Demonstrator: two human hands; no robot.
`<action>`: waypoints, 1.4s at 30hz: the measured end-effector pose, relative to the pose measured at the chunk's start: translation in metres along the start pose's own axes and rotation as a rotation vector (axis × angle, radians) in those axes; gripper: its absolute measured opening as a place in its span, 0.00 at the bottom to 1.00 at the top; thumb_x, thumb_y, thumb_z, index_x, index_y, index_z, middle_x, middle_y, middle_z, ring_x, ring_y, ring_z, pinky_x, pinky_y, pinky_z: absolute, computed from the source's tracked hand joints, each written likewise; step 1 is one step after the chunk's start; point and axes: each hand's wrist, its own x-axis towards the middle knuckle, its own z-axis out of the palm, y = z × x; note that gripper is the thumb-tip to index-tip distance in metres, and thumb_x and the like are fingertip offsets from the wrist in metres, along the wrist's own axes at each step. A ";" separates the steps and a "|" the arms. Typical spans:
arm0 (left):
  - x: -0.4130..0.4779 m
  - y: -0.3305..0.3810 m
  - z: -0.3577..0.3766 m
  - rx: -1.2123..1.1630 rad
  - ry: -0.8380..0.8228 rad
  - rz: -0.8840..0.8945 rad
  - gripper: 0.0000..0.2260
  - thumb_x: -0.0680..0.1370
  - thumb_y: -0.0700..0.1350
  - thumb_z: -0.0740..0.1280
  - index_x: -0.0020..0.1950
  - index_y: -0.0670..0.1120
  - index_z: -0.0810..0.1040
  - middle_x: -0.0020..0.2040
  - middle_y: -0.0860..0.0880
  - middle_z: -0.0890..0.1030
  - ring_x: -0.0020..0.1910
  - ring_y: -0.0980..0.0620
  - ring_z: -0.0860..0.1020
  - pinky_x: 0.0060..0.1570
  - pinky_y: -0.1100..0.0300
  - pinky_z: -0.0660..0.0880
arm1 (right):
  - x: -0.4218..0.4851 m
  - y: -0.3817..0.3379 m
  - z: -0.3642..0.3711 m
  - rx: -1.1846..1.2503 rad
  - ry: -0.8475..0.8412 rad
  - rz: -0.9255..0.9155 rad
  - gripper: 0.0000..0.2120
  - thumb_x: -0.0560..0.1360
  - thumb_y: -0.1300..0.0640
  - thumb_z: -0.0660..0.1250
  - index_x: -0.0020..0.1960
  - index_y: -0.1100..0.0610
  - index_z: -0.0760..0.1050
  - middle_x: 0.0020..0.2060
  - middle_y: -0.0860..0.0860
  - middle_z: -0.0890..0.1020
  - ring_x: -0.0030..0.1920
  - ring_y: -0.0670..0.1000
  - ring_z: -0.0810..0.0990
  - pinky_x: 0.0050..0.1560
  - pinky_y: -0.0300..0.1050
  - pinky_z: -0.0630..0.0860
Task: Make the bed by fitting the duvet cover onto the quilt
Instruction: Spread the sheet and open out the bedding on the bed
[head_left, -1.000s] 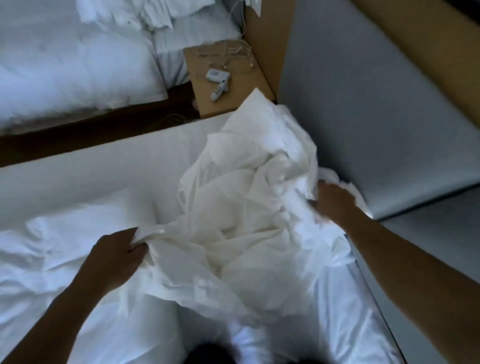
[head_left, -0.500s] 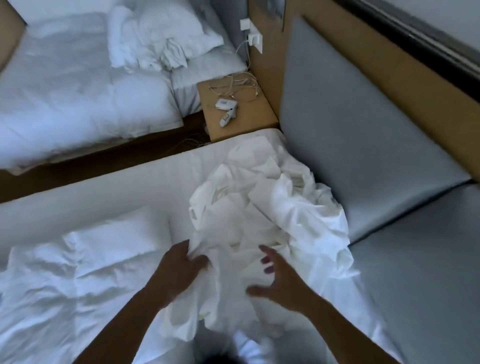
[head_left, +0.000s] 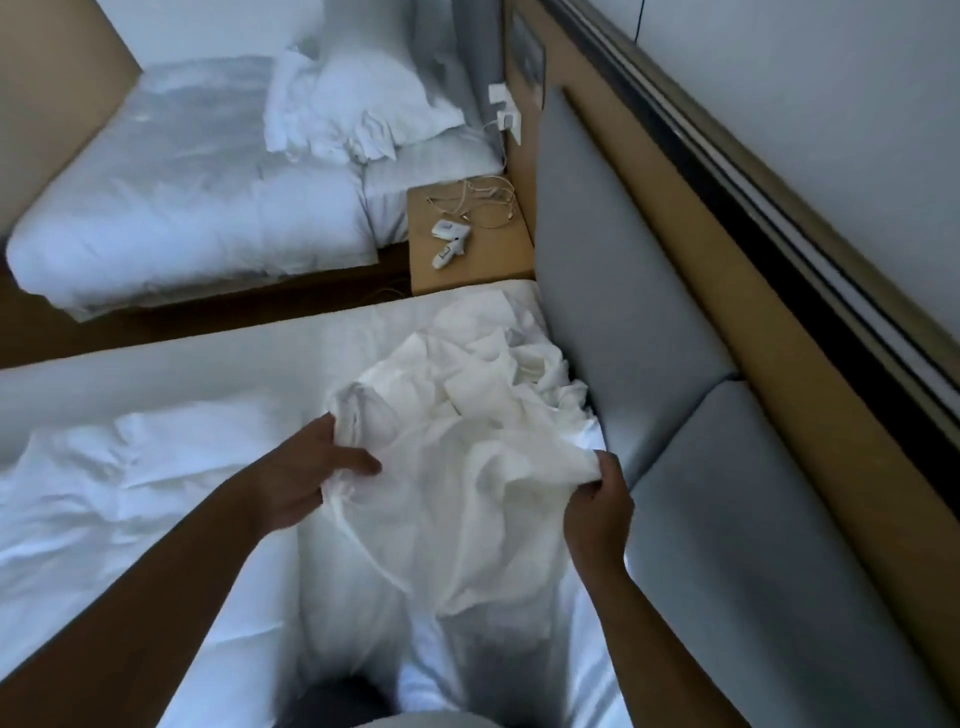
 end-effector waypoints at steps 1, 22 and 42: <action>-0.002 -0.009 0.002 -0.077 0.021 0.018 0.25 0.66 0.29 0.72 0.64 0.36 0.78 0.59 0.34 0.81 0.54 0.33 0.82 0.52 0.44 0.82 | 0.011 -0.003 -0.008 -0.017 -0.074 -0.067 0.12 0.80 0.63 0.59 0.58 0.57 0.78 0.48 0.52 0.84 0.48 0.54 0.81 0.47 0.45 0.76; -0.090 -0.123 0.030 -0.238 0.192 0.236 0.29 0.81 0.30 0.58 0.75 0.57 0.66 0.66 0.47 0.81 0.65 0.45 0.79 0.65 0.42 0.76 | -0.112 -0.035 0.010 -0.486 -1.240 -0.244 0.30 0.59 0.31 0.77 0.54 0.44 0.78 0.45 0.42 0.81 0.43 0.40 0.80 0.43 0.33 0.74; -0.292 -0.283 0.042 0.473 0.086 0.442 0.14 0.84 0.52 0.59 0.39 0.49 0.68 0.32 0.56 0.70 0.31 0.58 0.67 0.34 0.66 0.66 | -0.407 -0.038 -0.071 0.002 -0.328 0.101 0.24 0.80 0.45 0.65 0.32 0.59 0.67 0.26 0.55 0.70 0.27 0.47 0.70 0.31 0.43 0.68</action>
